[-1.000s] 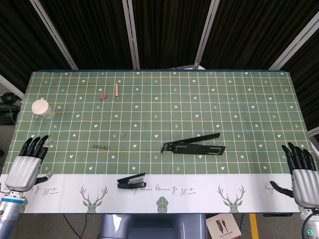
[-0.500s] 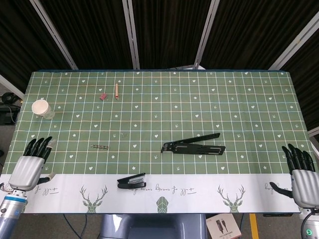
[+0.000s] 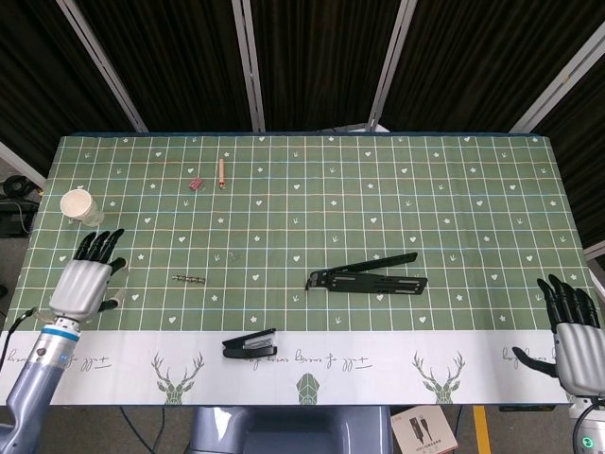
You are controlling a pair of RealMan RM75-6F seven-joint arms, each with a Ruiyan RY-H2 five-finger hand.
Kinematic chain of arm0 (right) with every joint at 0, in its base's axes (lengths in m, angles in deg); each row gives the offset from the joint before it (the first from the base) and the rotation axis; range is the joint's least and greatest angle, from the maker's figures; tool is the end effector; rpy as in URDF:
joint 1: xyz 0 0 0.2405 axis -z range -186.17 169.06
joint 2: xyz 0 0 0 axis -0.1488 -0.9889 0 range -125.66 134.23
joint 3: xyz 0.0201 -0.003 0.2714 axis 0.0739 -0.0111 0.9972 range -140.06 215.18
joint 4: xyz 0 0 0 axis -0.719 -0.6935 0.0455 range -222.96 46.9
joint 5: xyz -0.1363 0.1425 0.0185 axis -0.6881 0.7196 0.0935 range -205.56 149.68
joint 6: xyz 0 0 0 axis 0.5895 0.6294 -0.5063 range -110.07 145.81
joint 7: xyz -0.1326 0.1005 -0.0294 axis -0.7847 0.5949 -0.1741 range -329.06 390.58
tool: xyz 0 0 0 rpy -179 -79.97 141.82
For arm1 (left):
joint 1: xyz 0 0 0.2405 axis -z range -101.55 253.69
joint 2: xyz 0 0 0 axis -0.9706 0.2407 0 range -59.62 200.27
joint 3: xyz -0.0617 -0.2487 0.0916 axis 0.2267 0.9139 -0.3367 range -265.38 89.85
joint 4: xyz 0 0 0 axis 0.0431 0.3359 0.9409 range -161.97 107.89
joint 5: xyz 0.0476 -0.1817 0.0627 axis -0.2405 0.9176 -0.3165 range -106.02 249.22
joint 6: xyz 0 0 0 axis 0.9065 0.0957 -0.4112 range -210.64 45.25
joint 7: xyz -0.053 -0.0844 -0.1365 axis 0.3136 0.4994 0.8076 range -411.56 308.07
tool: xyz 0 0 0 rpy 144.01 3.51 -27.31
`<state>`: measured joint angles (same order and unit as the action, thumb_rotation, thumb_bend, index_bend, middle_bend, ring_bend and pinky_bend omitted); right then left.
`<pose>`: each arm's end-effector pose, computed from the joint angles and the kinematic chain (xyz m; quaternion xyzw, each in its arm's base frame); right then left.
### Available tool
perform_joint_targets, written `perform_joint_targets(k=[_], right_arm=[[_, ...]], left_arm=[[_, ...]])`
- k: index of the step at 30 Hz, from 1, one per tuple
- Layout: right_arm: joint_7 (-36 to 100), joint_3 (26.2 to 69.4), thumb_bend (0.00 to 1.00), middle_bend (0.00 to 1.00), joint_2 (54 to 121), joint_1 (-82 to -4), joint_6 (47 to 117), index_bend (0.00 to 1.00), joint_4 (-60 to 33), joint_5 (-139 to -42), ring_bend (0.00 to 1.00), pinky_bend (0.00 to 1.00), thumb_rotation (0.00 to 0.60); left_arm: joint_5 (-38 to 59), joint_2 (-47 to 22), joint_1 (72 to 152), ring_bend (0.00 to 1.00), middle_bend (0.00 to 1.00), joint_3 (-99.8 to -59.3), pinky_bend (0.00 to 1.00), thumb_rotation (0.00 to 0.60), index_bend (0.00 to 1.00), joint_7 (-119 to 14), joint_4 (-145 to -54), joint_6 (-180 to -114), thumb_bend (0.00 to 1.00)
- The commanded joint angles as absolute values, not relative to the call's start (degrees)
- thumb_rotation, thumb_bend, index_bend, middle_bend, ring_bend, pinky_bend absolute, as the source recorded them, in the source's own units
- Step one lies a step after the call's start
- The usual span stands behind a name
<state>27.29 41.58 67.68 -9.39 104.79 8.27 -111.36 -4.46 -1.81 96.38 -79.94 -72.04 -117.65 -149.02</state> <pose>-0.3252 -0.1865 0.1858 0.5593 -0.4016 0.3742 0.6211 -0.2794 0.3008 0.1029 -0.6974 -0.3365 -0.3044 0.5547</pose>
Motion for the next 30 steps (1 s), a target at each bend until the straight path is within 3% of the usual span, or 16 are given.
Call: perform_joint_targets(k=[1, 11, 30], right_arm=[[27.83, 41.8, 0.01, 0.0, 67.44, -9.21, 104.73, 0.05, 8.39, -110.68, 0.0, 0.0, 0.6], [28.41, 42.02, 0.01, 0.0, 67.06, -8.62, 105.43, 0.05, 8.57, -110.17, 0.0, 0.0, 0.6], [29.25, 42.27, 0.01, 0.0, 66.88, -8.06, 106.12, 0.05, 8.65, -110.08, 0.0, 0.0, 0.6]], left_arm=[[-0.04, -5.55, 99.73, 0.0, 0.0, -77.58, 0.0, 0.6, 0.48, -74.65, -113.86, -145.52, 0.25], [7.19, -16.6, 106.12, 0.0, 0.0, -76.72, 0.0, 0.6, 0.5, -81.93, -102.53, -140.52, 0.25], [9.73, -21.59, 108.29, 0.0, 0.0, -79.31, 0.0, 0.6, 0.53, -86.63, -98.78, -140.38, 0.26]])
